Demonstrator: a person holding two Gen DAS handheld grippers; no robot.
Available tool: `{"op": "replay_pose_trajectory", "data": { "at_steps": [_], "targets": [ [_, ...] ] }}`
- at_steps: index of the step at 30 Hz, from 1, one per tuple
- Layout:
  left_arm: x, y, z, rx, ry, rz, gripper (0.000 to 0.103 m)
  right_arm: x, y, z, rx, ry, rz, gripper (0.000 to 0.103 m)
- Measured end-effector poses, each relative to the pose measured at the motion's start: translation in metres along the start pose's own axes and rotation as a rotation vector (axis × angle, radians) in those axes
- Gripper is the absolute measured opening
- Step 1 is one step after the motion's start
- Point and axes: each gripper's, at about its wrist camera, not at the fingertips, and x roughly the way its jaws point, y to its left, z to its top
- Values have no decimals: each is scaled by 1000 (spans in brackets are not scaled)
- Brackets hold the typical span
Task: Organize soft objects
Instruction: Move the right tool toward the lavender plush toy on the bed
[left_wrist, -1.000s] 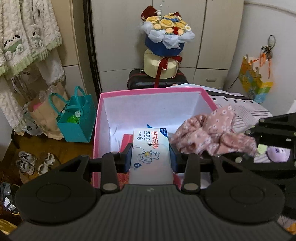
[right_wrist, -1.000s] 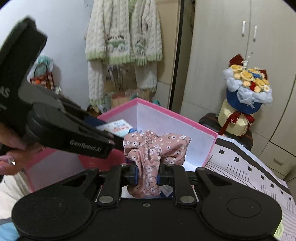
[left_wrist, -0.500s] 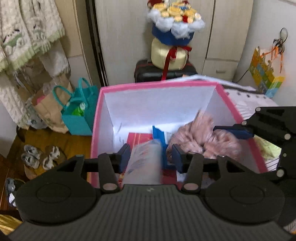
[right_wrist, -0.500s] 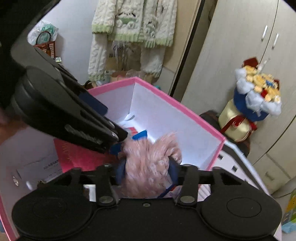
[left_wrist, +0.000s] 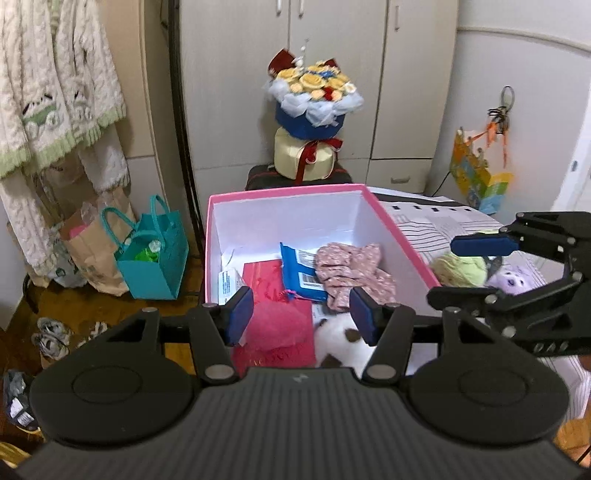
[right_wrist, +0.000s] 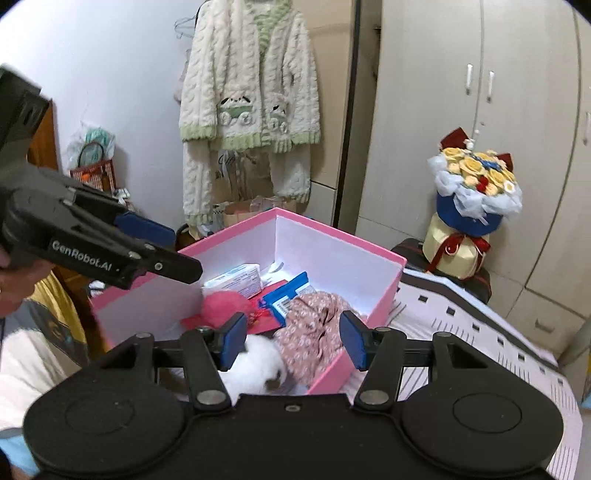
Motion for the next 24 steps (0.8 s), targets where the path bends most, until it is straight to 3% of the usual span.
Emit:
{"op": "replay_pose_trajectory", "data": {
  "at_steps": [8, 18, 20, 24],
  "targets": [
    [-49, -21, -12, 53, -55, -23, 59, -52, 8, -8, 39, -18, 51, 67],
    [-92, -54, -27, 128, -54, -65, 62, -97, 17, -21, 37, 2, 77, 76],
    [-100, -59, -30, 137, -47, -80, 63, -108, 17, -25, 42, 1, 72, 86],
    [-111, -71, -37, 149, -36, -115, 66, -131, 11, -37, 60, -15, 65, 88]
  ]
}}
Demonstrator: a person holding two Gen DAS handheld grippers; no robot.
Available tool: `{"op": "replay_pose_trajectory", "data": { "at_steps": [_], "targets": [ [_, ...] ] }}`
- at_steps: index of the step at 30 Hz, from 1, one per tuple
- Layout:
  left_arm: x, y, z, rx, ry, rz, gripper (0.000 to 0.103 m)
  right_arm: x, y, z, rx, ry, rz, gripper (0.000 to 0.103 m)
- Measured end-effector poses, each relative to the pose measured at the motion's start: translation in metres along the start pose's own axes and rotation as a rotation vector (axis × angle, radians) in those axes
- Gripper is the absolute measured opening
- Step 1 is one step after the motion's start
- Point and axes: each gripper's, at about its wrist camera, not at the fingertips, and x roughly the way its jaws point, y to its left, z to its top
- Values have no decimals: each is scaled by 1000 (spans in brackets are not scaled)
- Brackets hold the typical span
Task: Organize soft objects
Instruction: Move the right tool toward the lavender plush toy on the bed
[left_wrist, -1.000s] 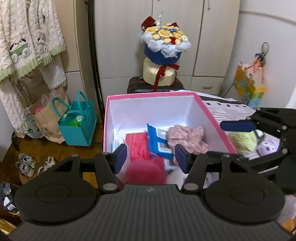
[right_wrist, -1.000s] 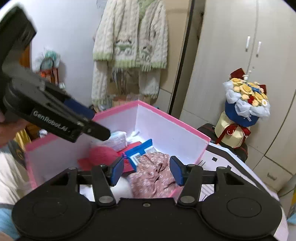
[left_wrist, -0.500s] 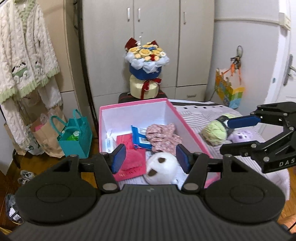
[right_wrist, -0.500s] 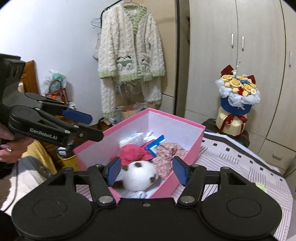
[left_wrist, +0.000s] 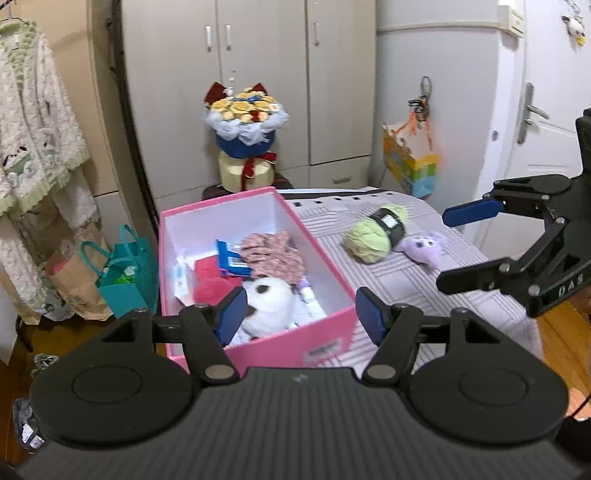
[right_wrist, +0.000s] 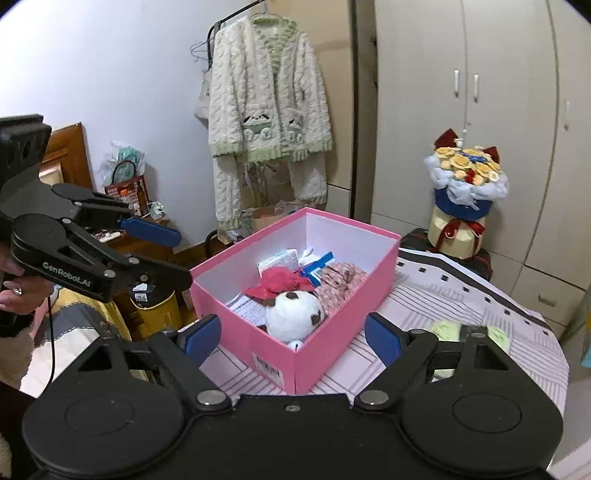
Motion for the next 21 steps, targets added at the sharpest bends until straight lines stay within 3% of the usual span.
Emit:
{"op": "replay_pose_trajectory", "data": {
  "at_steps": [10, 21],
  "targets": [
    [24, -50, -3, 69, 57, -119, 86, -46, -35, -55, 93, -12, -98, 94],
    [89, -94, 6, 33, 80, -265, 88, -53, -87, -96, 124, 3, -211, 94]
  ]
}}
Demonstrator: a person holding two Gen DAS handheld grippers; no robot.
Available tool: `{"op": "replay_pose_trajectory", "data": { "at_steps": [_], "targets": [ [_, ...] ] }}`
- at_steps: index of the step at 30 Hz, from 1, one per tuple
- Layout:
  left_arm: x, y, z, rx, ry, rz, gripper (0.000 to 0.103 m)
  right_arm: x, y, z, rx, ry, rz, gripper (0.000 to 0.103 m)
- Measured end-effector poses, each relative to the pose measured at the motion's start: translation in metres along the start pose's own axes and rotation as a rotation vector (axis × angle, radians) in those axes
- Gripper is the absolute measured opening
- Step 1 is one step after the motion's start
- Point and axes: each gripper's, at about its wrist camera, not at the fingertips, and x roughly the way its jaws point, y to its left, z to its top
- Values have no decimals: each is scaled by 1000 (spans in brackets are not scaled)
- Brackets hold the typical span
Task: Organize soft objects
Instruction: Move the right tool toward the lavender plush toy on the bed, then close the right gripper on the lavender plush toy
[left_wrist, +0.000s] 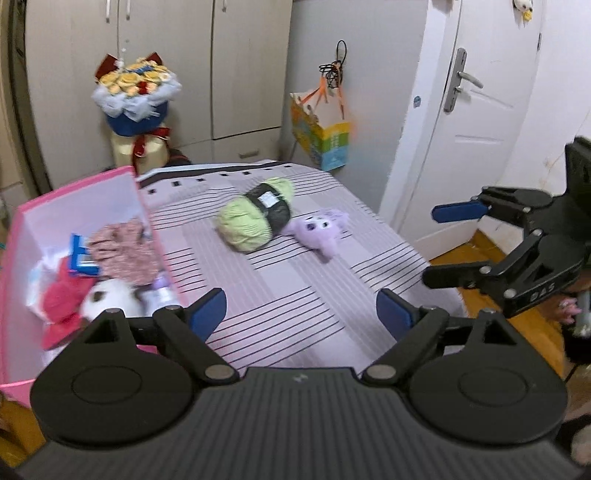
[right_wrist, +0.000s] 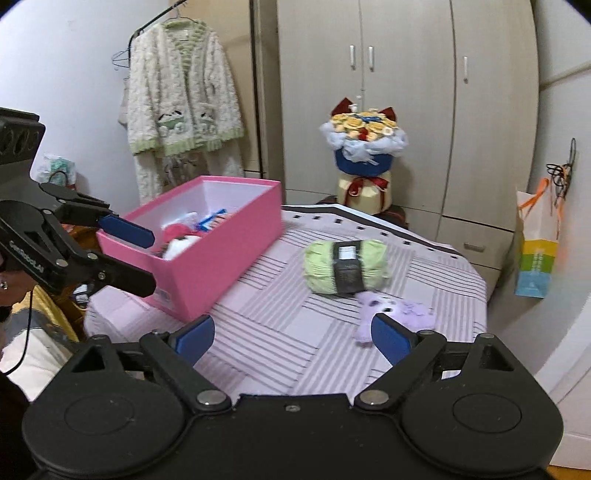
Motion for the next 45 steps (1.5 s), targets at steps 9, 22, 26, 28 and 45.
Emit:
{"op": "replay_pose_trajectory", "data": {
  "at_steps": [9, 22, 26, 28, 45],
  "targets": [
    [54, 0, 18, -101, -88, -16, 88, 41, -51, -12, -7, -19, 17, 96],
    [156, 3, 38, -234, 3, -21, 85, 121, -99, -23, -15, 24, 30, 100],
    [181, 1, 42, -287, 4, -28, 84, 140, -106, -20, -41, 43, 6, 100],
    [192, 1, 43, -308, 2, -33, 81, 146, -109, -18, -48, 48, 5, 100],
    [246, 5, 35, -425, 48, 30, 57, 181, -132, -27, 62, 149, 27, 101]
  ]
}}
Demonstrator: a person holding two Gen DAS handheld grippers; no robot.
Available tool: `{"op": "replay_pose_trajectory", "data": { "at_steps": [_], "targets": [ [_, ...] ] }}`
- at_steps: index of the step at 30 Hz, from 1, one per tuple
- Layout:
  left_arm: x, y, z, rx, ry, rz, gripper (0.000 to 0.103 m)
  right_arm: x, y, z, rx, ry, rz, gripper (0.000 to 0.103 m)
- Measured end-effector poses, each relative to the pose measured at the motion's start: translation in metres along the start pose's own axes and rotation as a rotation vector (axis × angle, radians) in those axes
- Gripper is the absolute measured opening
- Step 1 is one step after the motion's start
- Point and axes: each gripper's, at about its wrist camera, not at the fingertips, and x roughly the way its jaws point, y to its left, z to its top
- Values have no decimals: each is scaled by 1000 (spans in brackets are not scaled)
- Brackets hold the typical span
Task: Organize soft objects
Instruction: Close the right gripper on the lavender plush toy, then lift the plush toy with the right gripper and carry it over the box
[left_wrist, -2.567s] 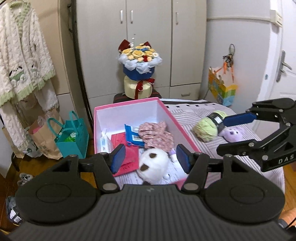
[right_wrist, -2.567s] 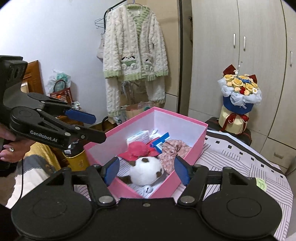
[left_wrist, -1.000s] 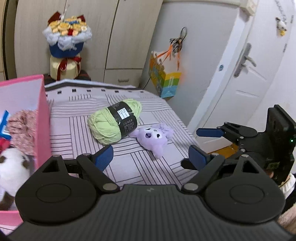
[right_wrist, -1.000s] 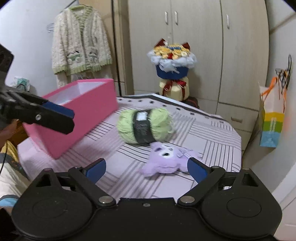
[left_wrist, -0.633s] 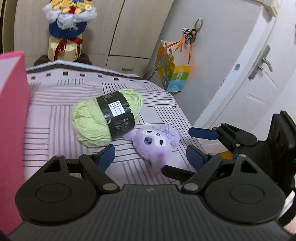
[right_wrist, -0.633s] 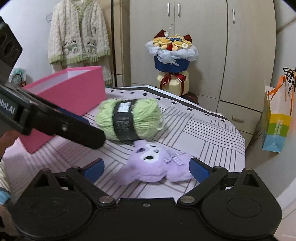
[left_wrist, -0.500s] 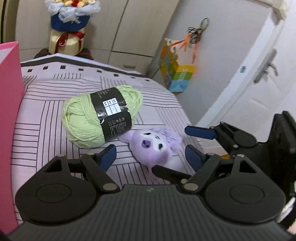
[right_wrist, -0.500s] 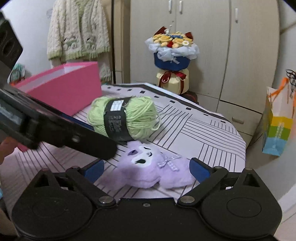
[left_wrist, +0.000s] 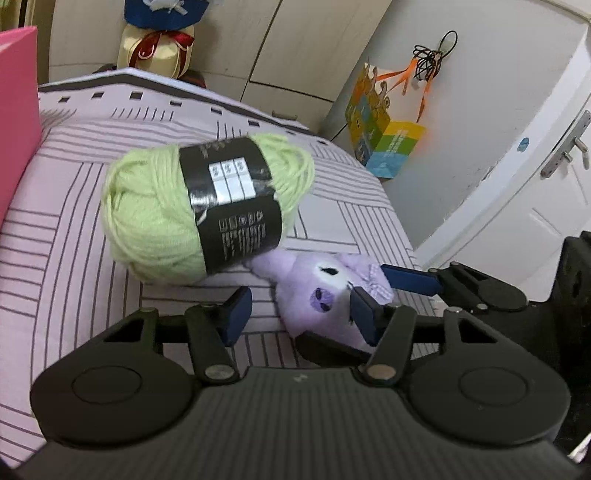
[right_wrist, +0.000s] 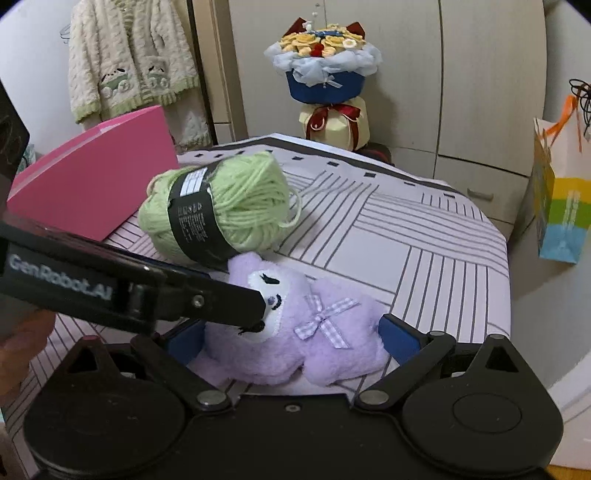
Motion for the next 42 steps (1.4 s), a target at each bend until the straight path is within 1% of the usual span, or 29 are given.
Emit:
{"op": "replay_pose_trajectory", "data": {
  "at_steps": [2, 4, 5, 7, 10, 12, 14, 17, 20, 24, 29, 35, 42],
  "targets": [
    [1, 1, -3, -15, -4, -16, 52, 0, 1, -2, 9, 2, -13, 101],
    [0, 0, -5, -16, -15, -29, 42, 2, 1, -4, 26, 8, -19, 101],
    [0, 0, -6, -12, -19, -37, 38, 3, 0, -5, 39, 11, -17, 102],
    [-1, -2, -9, -3, -30, -36, 35, 3, -4, -9, 69, 1, -5, 103],
    [-3, -6, -14, 35, -50, -33, 33, 1, -2, -14, 82, -14, -19, 102],
    [-5, -7, -16, 43, -58, -33, 32, -1, 5, -16, 87, -24, -48, 98],
    [-6, -7, -17, 45, -62, -34, 32, -3, 12, -19, 79, -36, -74, 92],
    [-7, -8, -19, 51, -66, -47, 32, -6, 18, -22, 92, -50, -100, 86],
    [-9, -12, -23, 80, -69, -57, 32, -11, 24, -25, 116, -56, -129, 83],
    [-12, -12, -26, 74, -58, -75, 35, -17, 32, -31, 137, -63, -150, 83],
    [-23, -15, -33, 92, -27, -90, 35, -27, 42, -36, 173, -48, -159, 85],
    [-37, -16, -44, 117, 15, -96, 36, -37, 56, -44, 184, -22, -182, 87],
    [-56, -15, -55, 135, 50, -105, 36, -48, 76, -51, 187, 4, -204, 88]
  ]
}}
